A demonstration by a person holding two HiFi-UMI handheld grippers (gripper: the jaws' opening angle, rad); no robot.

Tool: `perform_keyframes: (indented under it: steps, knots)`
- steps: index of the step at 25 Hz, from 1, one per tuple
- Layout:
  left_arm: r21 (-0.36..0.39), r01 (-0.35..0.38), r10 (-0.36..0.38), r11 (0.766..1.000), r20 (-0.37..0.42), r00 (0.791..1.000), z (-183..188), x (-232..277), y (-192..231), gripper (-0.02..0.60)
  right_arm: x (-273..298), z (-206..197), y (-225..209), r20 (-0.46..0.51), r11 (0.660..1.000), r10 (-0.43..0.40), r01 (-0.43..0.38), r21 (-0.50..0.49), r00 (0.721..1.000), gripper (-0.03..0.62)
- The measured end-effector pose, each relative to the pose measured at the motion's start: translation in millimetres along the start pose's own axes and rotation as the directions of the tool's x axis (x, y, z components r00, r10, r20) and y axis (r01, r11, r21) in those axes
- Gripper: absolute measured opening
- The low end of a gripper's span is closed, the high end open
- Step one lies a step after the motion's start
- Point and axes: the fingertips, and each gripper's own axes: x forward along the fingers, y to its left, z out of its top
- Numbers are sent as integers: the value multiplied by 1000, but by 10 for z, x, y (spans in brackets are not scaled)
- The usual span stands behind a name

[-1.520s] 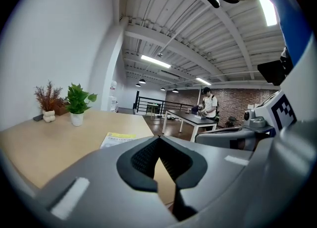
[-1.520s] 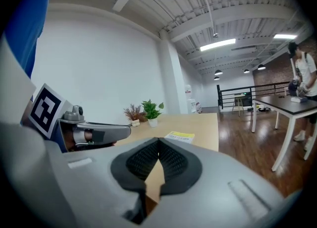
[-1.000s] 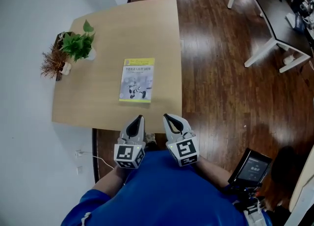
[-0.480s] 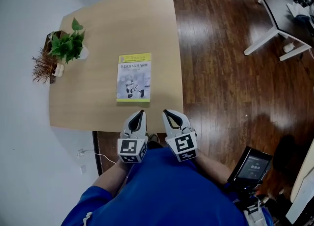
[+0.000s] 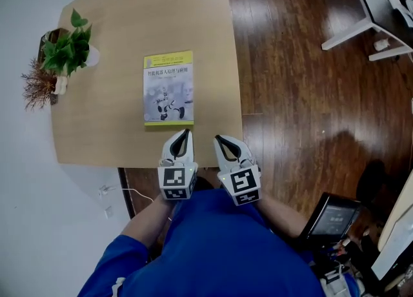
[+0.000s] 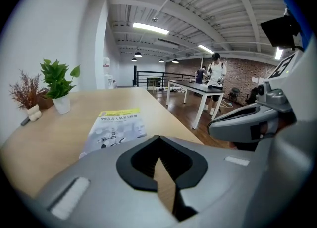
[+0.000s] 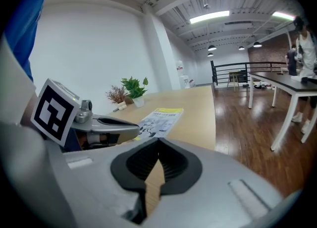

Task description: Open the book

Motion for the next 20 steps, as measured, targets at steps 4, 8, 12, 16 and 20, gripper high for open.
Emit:
perform_keyframes:
  steps: [4,8,12,16,20]
  knots:
    - [27,-18,19,999,-54,998,-97,258,52,7,104,-88,-105,-11,1000,-4,5,31,1000,3]
    - [58,12,-5,998,-105,994,-134,437,37,128,107,-91,-155,-20,999,-17,18,48,1000,3]
    - [104,7,9,995,-148,989,-145,612,66,167,115,-98,-230,-24,997,-33,35,67,999,3]
    - [154,-23,53,988,-194,980,-179,757,123,187,118,-104,-298,-23,996,-44,46,82,999,3]
    - [193,-59,107,979,-246,963,-226,863,185,195,118,-120,-346,-25,994,-51,53,90,998,3]
